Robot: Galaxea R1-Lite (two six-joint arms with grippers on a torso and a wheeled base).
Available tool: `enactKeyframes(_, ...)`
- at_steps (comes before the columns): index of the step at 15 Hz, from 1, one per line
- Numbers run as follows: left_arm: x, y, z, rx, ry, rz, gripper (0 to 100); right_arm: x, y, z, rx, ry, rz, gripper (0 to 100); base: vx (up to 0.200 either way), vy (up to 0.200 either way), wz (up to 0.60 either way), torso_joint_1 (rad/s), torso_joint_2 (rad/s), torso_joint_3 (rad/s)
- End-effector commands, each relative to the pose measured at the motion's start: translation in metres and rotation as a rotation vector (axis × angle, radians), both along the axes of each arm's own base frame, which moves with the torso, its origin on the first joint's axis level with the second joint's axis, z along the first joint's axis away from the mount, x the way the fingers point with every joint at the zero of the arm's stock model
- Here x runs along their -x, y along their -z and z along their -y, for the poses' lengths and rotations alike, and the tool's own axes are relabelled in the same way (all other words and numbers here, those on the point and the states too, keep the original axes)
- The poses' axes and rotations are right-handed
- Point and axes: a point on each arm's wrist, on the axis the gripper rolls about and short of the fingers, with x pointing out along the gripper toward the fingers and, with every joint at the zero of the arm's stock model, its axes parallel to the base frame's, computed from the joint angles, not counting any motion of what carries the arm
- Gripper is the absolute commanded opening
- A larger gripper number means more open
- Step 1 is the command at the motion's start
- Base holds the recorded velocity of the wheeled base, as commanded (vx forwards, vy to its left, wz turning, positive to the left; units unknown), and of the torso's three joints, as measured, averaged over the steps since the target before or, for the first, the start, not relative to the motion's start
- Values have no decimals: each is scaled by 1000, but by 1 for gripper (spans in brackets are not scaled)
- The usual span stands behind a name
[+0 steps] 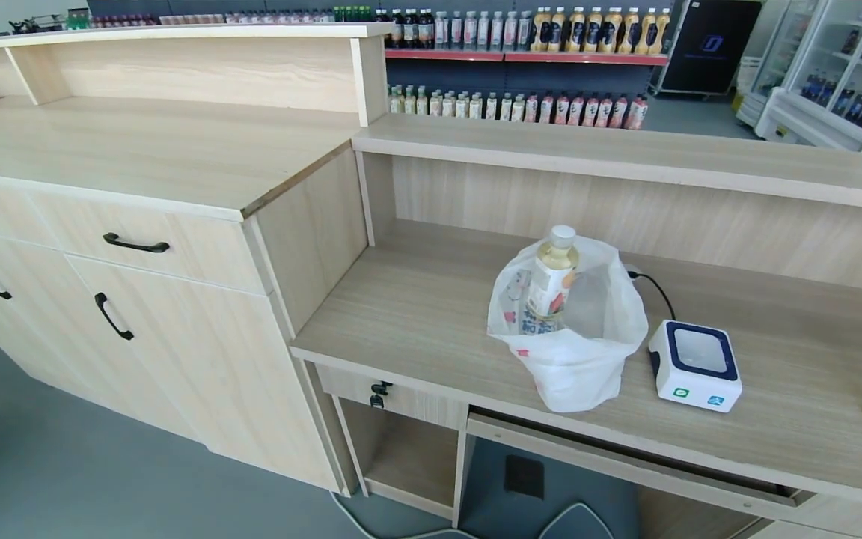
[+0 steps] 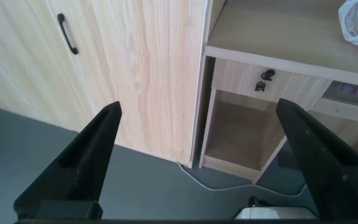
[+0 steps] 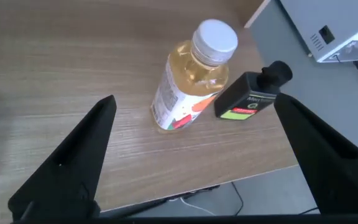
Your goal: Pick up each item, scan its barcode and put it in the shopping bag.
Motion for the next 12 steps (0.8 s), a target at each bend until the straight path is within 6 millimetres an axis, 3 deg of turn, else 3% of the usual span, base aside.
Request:
enactKeyframes(1,0,0,0,1,-1,0,100,-15,44,33,-58,50,-109,100,0,0,0,0,0,0)
enactKeyframes(5,0,0,0,1,-1,0,100,2,49,46,-117,132,-140,100,0,0,0,0,0,0)
enactKeyframes(10,0,0,0,1,-1,0,100,-14,46,41,-126,15,-16,100,0,0,0,0,0,0)
enactKeyframes(12,0,0,0,1,-1,0,100,-10,45,45,-114,34,-16,100,0,0,0,0,0,0)
